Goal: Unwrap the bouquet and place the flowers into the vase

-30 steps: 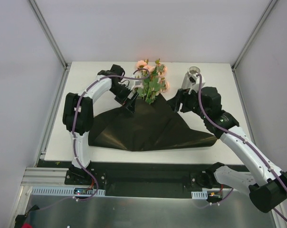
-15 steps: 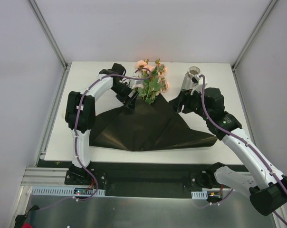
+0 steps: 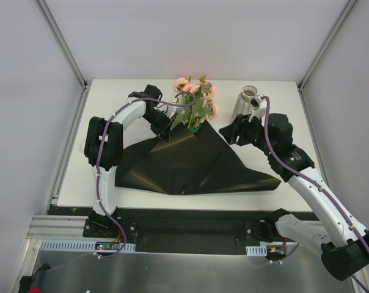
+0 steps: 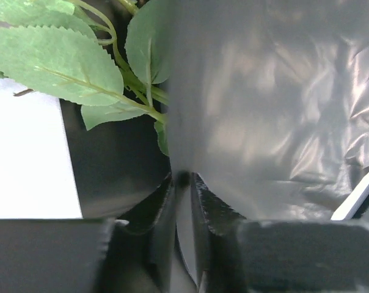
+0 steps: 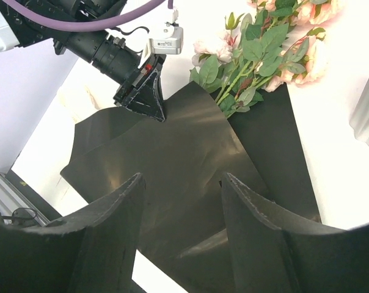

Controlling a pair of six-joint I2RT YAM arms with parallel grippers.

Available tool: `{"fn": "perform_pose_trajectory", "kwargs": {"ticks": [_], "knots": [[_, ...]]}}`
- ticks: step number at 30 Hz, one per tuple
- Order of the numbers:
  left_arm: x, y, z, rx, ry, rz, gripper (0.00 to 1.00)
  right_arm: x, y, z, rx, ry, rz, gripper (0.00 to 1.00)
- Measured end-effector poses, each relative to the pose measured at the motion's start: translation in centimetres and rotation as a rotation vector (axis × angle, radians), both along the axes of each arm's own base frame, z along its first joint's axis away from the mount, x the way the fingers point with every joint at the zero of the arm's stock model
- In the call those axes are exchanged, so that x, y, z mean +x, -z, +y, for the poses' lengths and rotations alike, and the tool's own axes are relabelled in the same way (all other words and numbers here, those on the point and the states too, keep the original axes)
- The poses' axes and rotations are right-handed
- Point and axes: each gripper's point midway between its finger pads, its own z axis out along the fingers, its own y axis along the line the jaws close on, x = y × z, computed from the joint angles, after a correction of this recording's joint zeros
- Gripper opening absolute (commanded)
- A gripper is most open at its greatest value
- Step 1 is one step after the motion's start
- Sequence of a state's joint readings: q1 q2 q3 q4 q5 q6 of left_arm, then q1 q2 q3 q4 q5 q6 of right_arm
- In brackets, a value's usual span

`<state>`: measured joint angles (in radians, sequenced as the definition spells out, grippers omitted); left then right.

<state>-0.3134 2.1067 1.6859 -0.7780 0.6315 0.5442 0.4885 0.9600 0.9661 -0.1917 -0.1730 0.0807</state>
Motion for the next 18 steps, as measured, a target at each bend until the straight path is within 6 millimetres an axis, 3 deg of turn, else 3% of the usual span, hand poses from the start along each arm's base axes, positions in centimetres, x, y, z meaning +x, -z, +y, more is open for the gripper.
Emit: {"fn": "perform_pose_trajectory", "kwargs": {"ticks": [12,15,18], "knots": [[0.0,-0.9,-0.2,-0.009,-0.004,-0.023,0.00,-0.4,-0.5,0.0,0.022,-0.004,-0.002,0.54],[-1.4,-2.9,-0.6,-0.023,0.012,-0.050,0.00,-0.5,-0.8,-0.2,0.021,0.003,-0.013,0.52],[-3.5,-6.8,-1.8,-0.055,0.055,-0.125,0.00,-0.3,-0.6,-0.6,0.012,0.018,-0.010,0.49]]}}
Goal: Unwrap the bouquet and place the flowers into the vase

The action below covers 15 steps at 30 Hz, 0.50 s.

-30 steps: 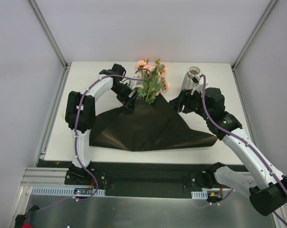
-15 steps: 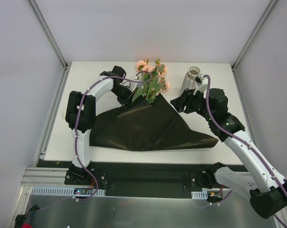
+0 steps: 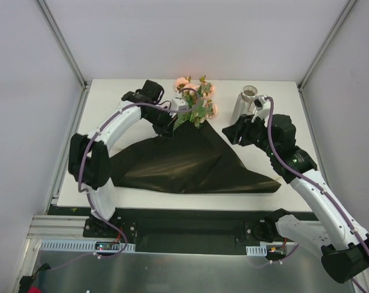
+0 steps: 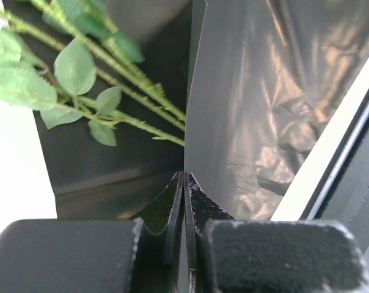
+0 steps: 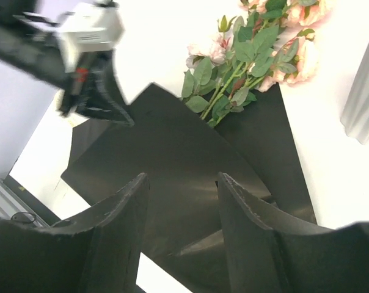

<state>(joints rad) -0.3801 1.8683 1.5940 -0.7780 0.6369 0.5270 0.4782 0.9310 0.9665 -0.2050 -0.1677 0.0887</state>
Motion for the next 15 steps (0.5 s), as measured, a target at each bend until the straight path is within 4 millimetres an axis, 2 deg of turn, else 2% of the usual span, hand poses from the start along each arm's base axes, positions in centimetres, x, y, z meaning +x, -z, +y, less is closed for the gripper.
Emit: {"fn": "perform_pose_trajectory", "kwargs": {"ticks": [3,5,7,11,15], "knots": [[-3.1,-4.2,-1.5,-0.032,0.070,-0.105,0.00,0.3,0.7,-0.3,-0.017,0.014,0.021,0.47],[-6.1,-6.5,-2.0,-0.067,0.139,-0.179,0.00,0.7,1.2,-0.1,-0.027,0.015,0.040,0.47],[-9.8,-7.7,-1.8,-0.097,0.224,-0.217,0.00,1.2,1.9,0.1,-0.037,0.014,0.061,0.46],[-15.2,-7.5,0.6,-0.097,0.368,-0.214,0.00,1.8,3.6,0.7,-0.056,0.007,0.110,0.43],[-18.8,-6.3,1.9,-0.104,0.515,-0.146,0.00,1.5,4.9,2.3,-0.075,-0.035,0.137,0.41]]}}
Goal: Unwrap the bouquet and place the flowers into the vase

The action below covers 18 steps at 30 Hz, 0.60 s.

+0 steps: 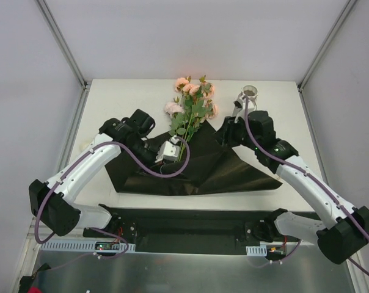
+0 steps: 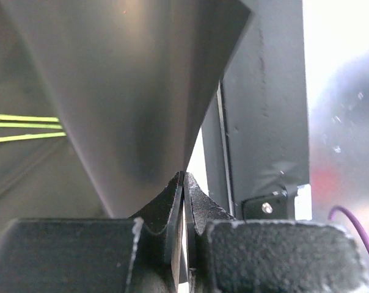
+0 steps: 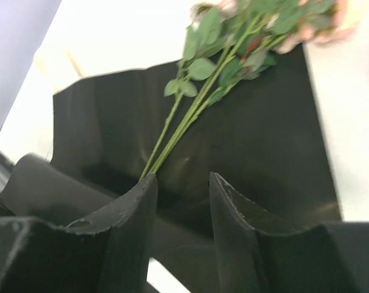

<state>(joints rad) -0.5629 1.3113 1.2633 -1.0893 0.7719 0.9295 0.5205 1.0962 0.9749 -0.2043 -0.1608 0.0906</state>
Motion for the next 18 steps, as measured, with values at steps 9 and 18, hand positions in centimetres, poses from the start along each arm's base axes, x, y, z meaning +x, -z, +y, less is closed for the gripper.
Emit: {"fn": "perform_pose_trajectory", "kwargs": {"ticks": [9,18], "knots": [[-5.9,-1.9,0.6,-0.052,0.248,-0.007,0.12,-5.1,5.0,7.0,-0.084,-0.240,0.103,0.36],[-8.9,-5.0,-0.4,-0.161,0.385,-0.064,0.99,-7.3,5.7,8.7,-0.103,-0.308,0.117,0.30]]}}
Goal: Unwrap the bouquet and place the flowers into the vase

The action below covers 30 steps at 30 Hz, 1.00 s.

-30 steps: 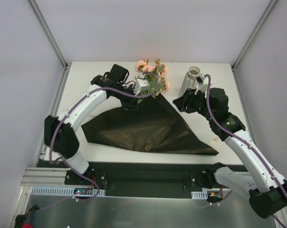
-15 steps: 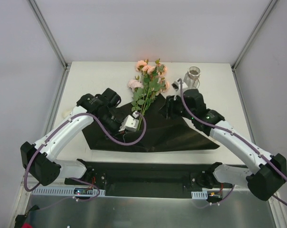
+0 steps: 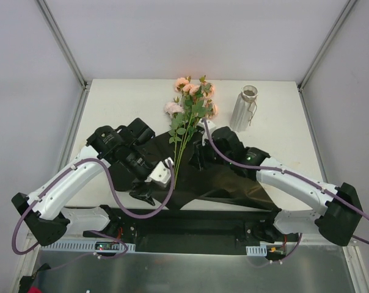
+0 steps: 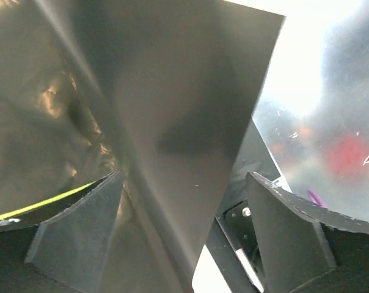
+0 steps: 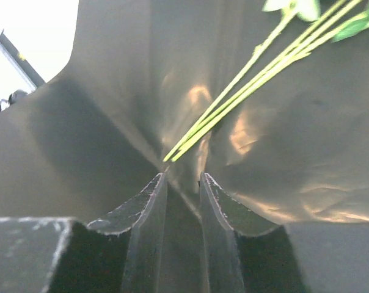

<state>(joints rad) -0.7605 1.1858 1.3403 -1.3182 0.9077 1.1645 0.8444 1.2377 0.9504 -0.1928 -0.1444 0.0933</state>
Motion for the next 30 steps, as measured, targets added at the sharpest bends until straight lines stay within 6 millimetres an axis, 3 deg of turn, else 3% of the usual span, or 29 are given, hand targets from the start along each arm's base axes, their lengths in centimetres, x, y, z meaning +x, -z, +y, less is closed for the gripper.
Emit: {"fn": "perform_pose_trajectory", "kwargs": {"ticks": [7,11,13,15,18,20,23,27,30], "knots": [[0.8,-3.0,-0.3,-0.034,-0.039,-0.057,0.99,-8.4,2.2,3.3,-0.089,-0.207,0.031,0.29],[2.6,-7.0,-0.6,-0.093,-0.113,-0.165,0.99,-11.3,3.1,2.2,-0.128,-0.247,0.046,0.29],[3.4,-8.0,-0.2,-0.088,-0.178,-0.190,0.99,-12.7,3.1,1.6,-0.138,-0.272,0.048,0.30],[4.5,-8.2,0.1,-0.059,-0.257,-0.210,0.99,-14.0,2.9,1.2,-0.137,-0.298,0.053,0.33],[6.4,-7.7,0.3,-0.008,-0.380,-0.224,0.99,-14.9,2.9,0.5,-0.142,-0.307,0.059,0.49],[7.8,-7.0,0.4,0.031,-0.466,-0.230,0.99,-14.5,3.0,-0.2,-0.164,-0.277,0.049,0.63],[9.7,-5.3,0.8,0.099,-0.584,-0.232,0.99,-12.3,3.0,-1.8,-0.227,-0.191,0.009,0.67],[12.0,-2.0,2.0,0.187,-0.733,-0.164,0.99,-5.5,0.3,-3.1,-0.238,0.033,-0.036,0.67],[14.0,-0.3,3.3,0.225,-0.854,-0.080,0.99,-0.2,-2.2,-2.6,-0.234,0.158,-0.069,0.63]]}}
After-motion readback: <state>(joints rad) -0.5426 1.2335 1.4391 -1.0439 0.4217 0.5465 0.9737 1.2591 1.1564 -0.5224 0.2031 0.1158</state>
